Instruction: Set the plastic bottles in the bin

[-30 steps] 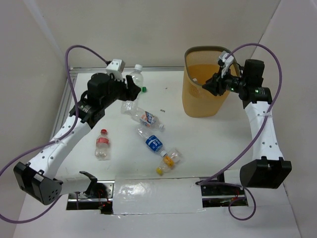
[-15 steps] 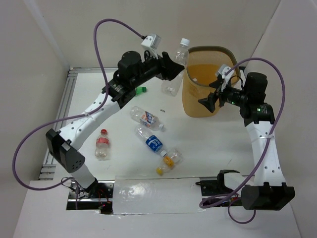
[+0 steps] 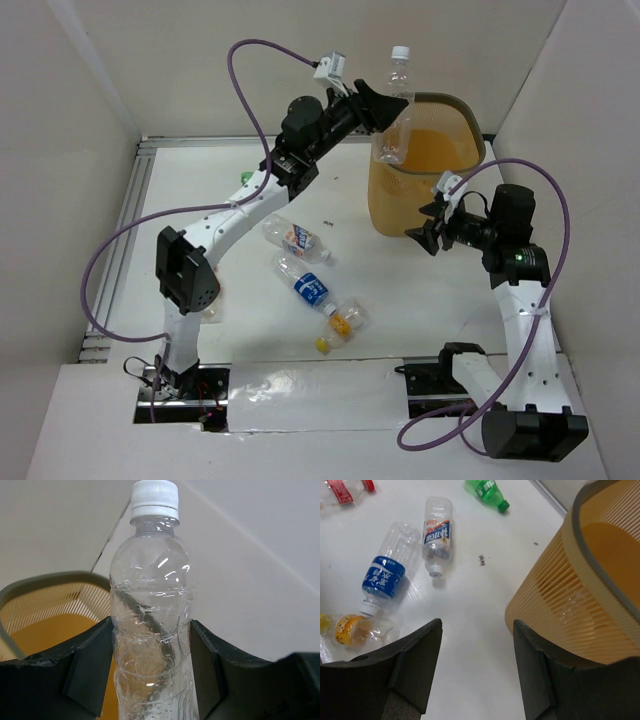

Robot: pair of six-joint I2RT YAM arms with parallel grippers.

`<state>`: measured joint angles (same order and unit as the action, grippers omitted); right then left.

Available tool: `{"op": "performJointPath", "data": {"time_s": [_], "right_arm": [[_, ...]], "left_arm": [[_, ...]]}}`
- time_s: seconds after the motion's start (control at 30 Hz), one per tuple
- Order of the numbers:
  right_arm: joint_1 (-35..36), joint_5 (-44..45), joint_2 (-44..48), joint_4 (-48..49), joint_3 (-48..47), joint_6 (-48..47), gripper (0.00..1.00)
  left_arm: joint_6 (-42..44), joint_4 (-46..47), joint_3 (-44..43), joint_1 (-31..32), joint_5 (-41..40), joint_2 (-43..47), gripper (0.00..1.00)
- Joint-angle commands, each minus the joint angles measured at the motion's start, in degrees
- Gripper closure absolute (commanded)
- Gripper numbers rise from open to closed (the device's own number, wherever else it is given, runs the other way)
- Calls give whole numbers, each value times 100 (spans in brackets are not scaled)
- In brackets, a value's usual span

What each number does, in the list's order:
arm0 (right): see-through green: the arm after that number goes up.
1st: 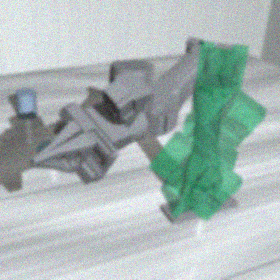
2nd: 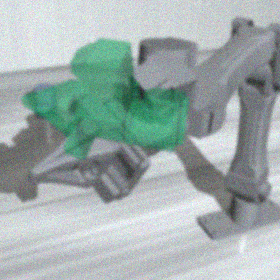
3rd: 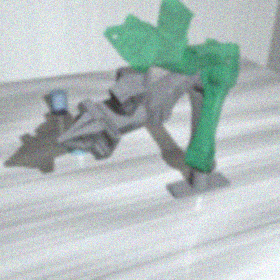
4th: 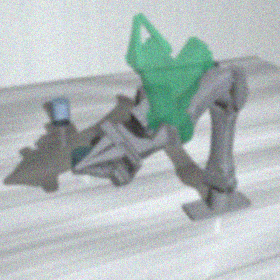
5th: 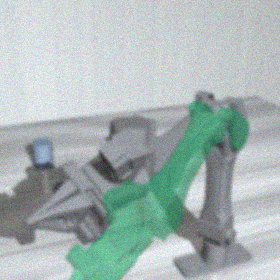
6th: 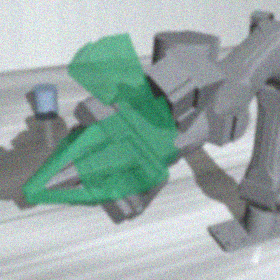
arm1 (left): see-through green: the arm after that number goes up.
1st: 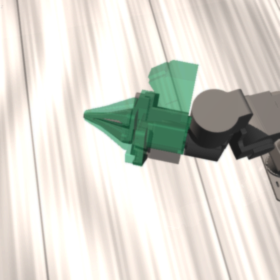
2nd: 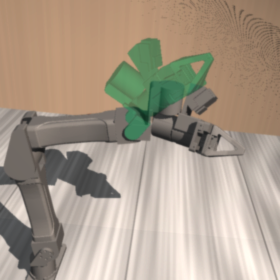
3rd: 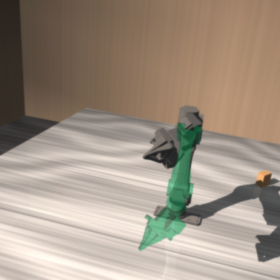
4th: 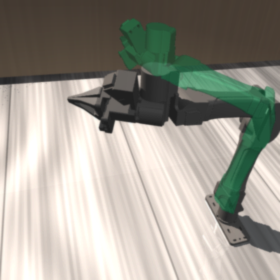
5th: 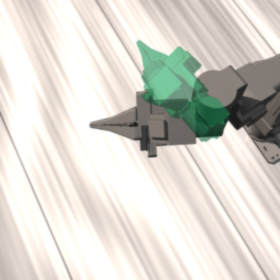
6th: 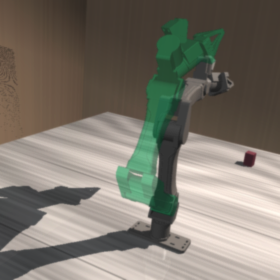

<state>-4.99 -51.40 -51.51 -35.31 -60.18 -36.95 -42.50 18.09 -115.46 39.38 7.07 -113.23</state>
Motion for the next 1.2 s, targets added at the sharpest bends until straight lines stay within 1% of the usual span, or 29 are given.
{"op": "performJointPath", "data": {"time_s": [0.0, 0.03, 0.1, 0.13, 0.23, 0.3, 0.33, 0.4, 0.43, 0.47, 0.53, 0.57, 0.63, 0.67, 0.77, 0.8, 0.9, 1.0, 1.03, 1.07, 1.13, 1.17], "right_arm": [[-106, -116, 228, -213, 208, -234, 34], [-107, -116, 229, -213, 304, -234, 34], [-107, -116, 386, -283, 366, -234, 32], [-107, -116, 387, -283, 428, -234, 32], [-159, -116, 510, -354, 551, -286, 29], [-160, -46, 659, -354, 621, -287, 25], [-160, -46, 659, -354, 622, -287, 24], [-160, 7, 730, -302, 753, -234, 19], [-160, 7, 791, -301, 754, -234, 17], [-160, 7, 791, -301, 815, -234, 15], [-160, -45, 791, -301, 815, -234, 10], [-160, -46, 791, -301, 815, -234, 9], [-160, -46, 791, -301, 868, -286, 7], [-160, -107, 739, -301, 868, -287, 6], [-160, -230, 738, -354, 868, -628, 4], [-160, -230, 738, -441, 920, -708, 1], [-160, -370, 686, -626, 921, -1076, 1], [-160, -423, 572, -688, 921, -1227, 1], [-160, -424, 571, -862, 921, -1375, 1], [-160, -493, 484, -951, 921, -1603, 1], [-99, -556, 396, -1038, 807, -1719, 1], [-98, -643, 309, -1118, 806, -1902, 1]], "left_arm": [[-251, 950, -538, 157, -538, -278, 83], [-250, 951, -600, 236, -688, -366, 83], [55, 1152, -748, 298, -1065, -716, 78], [58, 1153, -750, 368, -1189, -718, 78], [329, 925, -1187, 421, -1453, -1139, 75], [383, 775, -1364, 474, -1568, -1376, 69], [461, 775, -1417, 475, -1638, -1377, 62], [532, 714, -1540, 475, -1691, -1465, 58], [532, 714, -1593, 475, -1752, -1604, 42], [593, 627, -1646, 475, -1753, -1606, 33], [655, 574, -1707, 475, -1753, -1667, 21], [655, 573, -1708, 475, -1753, -1719, 10], [655, 573, -1708, 475, -1753, -1720, 2], [708, 573, -1708, 475, -1753, -1720, 0], [708, 520, -1760, 475, -1630, -1650, 0], [708, 520, -1761, 475, -1578, -1589, 0], [769, 407, -1972, 475, -1420, -1510, 0], [901, 345, -1762, 475, -1296, -1089, 0], [980, 345, -1587, 475, -1296, -904, 0], [1163, 345, -1115, 475, -1235, -459, 0], [1323, 345, -516, 475, -1234, 105, 0], [1523, 275, 149, 475, -1304, 413, 0]]}}
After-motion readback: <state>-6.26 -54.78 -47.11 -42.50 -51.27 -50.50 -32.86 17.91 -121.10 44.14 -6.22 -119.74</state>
